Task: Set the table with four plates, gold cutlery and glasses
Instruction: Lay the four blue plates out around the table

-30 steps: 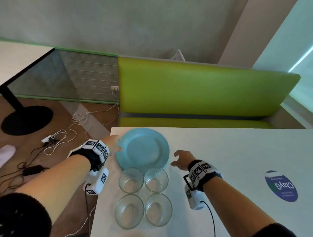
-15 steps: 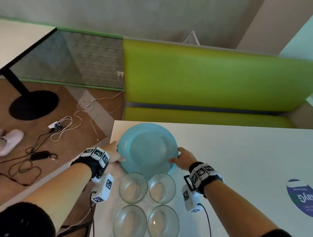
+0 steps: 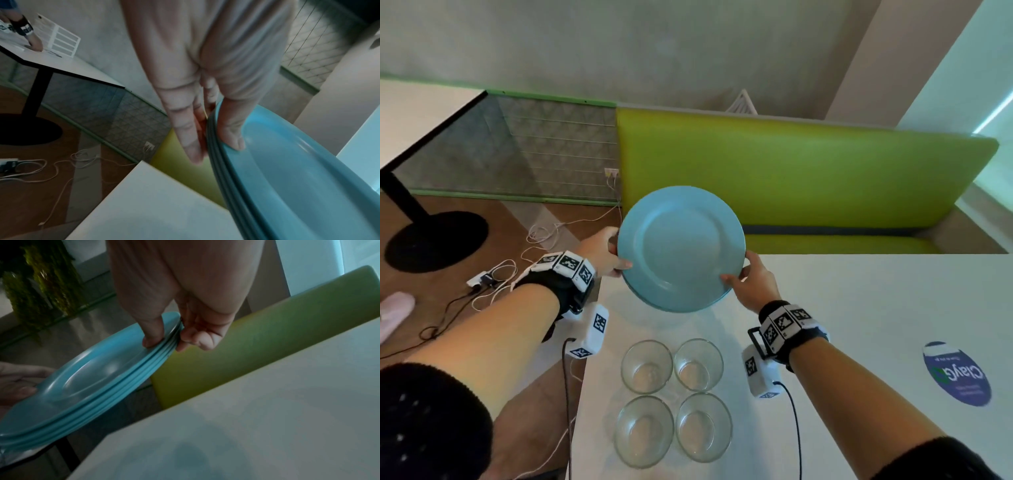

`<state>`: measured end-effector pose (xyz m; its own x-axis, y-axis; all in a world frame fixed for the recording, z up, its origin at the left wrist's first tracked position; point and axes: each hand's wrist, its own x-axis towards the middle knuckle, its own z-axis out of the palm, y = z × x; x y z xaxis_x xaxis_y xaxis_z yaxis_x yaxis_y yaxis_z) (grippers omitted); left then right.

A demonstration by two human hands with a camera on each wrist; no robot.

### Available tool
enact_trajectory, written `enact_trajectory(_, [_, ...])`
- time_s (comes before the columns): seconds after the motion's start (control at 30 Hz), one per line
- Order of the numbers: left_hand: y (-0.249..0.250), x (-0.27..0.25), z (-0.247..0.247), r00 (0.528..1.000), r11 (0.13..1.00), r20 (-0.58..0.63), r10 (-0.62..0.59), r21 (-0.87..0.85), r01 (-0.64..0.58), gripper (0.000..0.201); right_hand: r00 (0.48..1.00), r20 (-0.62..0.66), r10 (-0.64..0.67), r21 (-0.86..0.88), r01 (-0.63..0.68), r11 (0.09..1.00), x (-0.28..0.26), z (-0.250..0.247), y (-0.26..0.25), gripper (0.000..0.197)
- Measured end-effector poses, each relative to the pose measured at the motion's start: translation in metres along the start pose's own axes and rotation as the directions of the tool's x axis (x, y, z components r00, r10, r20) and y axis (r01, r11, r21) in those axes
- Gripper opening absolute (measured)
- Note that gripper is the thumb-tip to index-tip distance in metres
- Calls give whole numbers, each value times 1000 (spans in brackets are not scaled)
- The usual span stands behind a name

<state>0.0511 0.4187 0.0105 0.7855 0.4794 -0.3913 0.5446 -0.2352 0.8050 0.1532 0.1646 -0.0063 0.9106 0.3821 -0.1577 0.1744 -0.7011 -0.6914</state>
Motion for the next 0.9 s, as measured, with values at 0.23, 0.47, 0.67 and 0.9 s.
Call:
enact_trajectory(0.23, [18,-52,-5,992,992,82,101,-90,-93,46,997,-72,-31,-5,31,1000,-60,-42,-6,54])
enact_trajectory(0.47, [13,-137,21,979,975,136,152,-185,-126,40,981,-190,44,122,-21,992,-166,-63,20,52])
enact_trajectory(0.67, [9,-207,77,971,962,151,185,-230,-148,15,946,-274,171,324,-76,943,-261,-85,67,41])
enact_trajectory(0.9, [16,-267,157,936,948,322,143,-317,-36,20,874,-320,366,502,-171,848,-320,-113,134,38])
